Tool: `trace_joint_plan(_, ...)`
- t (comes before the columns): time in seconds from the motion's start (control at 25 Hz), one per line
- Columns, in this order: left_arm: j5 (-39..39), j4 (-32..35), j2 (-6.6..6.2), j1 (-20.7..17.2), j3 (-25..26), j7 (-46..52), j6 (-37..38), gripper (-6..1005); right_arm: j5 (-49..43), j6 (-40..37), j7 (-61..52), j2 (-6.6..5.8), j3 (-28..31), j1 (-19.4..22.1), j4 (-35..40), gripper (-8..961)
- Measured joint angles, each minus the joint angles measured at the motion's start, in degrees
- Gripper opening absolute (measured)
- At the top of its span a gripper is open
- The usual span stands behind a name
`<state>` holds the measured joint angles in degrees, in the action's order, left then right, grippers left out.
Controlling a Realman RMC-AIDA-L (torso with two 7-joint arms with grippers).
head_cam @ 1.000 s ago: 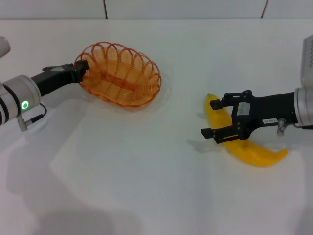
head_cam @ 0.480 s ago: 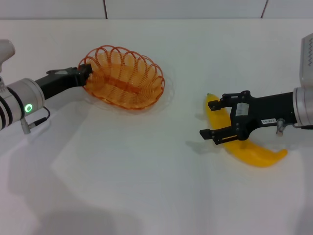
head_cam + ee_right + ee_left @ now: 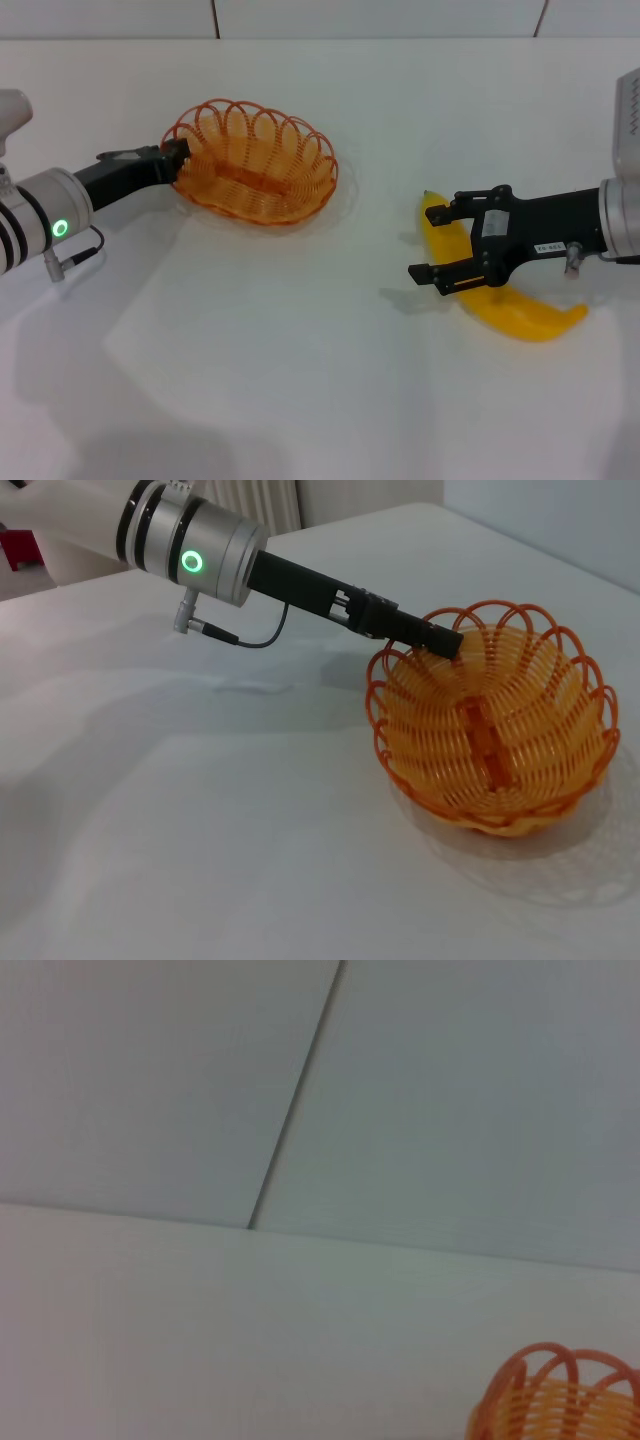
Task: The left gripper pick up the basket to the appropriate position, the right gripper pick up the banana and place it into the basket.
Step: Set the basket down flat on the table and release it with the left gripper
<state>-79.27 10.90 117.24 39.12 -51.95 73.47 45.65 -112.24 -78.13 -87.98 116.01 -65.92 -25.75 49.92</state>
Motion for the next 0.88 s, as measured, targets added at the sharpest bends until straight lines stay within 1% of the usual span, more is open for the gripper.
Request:
trace_joint_plan(0.68, -0.01, 0.05, 0.06, -0.21, -0.07, -2.04, 0.08, 115, 0.0, 0.0, -0.01, 0.08, 0.0, 0.0, -0.29, 876)
trace_joint_plan(0.88, 0.0, 0.0, 0.08, -0.28, 0.08, -2.74, 0.32, 194, 0.0, 0.0, -0.01, 0.09, 0.0, 0.0, -0.36, 876)
